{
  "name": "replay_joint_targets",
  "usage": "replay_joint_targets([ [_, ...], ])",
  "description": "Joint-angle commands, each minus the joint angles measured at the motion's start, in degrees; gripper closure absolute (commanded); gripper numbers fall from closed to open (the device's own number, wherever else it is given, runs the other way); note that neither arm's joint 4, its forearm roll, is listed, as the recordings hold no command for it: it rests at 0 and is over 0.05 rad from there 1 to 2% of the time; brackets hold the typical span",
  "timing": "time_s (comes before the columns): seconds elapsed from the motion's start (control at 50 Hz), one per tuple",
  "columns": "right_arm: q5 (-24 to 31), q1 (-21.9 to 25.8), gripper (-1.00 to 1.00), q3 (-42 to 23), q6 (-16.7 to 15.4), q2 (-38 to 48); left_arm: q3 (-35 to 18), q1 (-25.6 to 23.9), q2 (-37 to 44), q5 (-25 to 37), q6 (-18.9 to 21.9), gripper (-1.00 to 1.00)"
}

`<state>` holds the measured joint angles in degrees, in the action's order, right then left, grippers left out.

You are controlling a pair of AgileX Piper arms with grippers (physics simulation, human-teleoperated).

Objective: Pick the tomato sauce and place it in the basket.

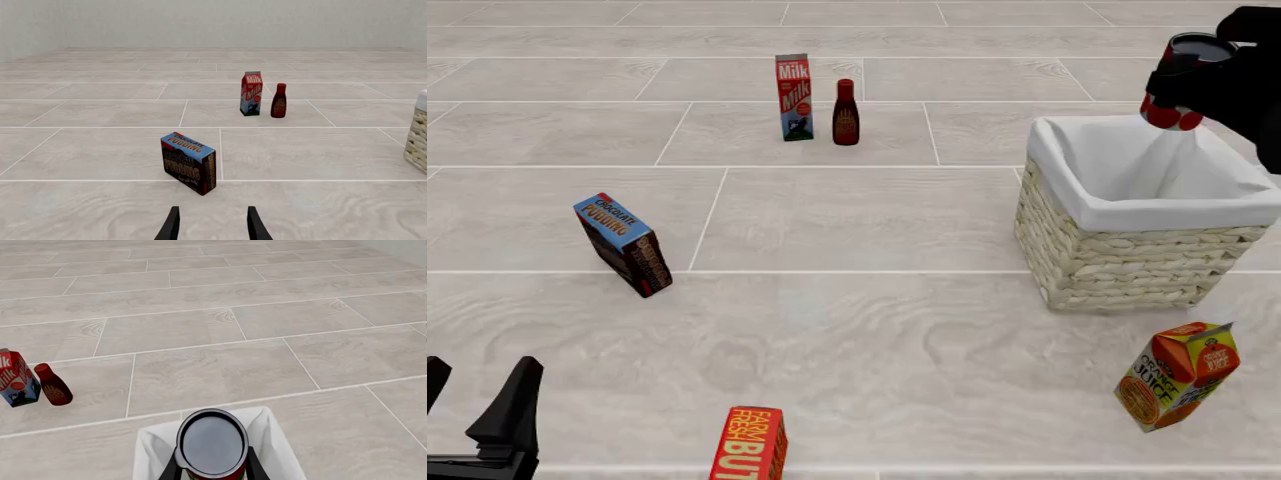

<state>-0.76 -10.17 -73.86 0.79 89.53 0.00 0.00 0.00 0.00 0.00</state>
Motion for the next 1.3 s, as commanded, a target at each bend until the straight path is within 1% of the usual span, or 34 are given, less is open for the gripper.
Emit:
replay_joint_targets([
  [0.02,0.03,-0.40,1.00,-0.95,1.41,1.22,0.00,0.00,0.00,0.00,0.00,-1.00],
  [0.16,-1.84,-0.44,1.00,2.17,1.85,0.72,0.00,0.00,0.00,0.00,0.00,-1.00],
  [0.26,-2.18,-0.67,1.00,2.34,2.50,1.15,0.00,0.00,0.00,0.00,0.00,-1.00],
  [0.34,-2.73,-0.52,1.00,2.82,2.09,1.62,0.00,0.00,0.00,0.00,0.00,-1.00],
  [0.36,-2.79,-0.54,1.00,2.85,2.54,1.72,0.00,0.00,0.00,0.00,0.00,-1.00],
  [0.5,-3.45,-0.60,1.00,3.55,2.77,1.91,0.00,0.00,0.00,0.00,0.00,-1.00],
  [0.76,-4.65,-0.64,1.00,4.15,3.28,3.03,0.00,0.00,0.00,0.00,0.00,-1.00],
  [1.3,-4.94,-0.44,1.00,4.14,3.93,3.87,0.00,0.00,0.00,0.00,0.00,-1.00],
])
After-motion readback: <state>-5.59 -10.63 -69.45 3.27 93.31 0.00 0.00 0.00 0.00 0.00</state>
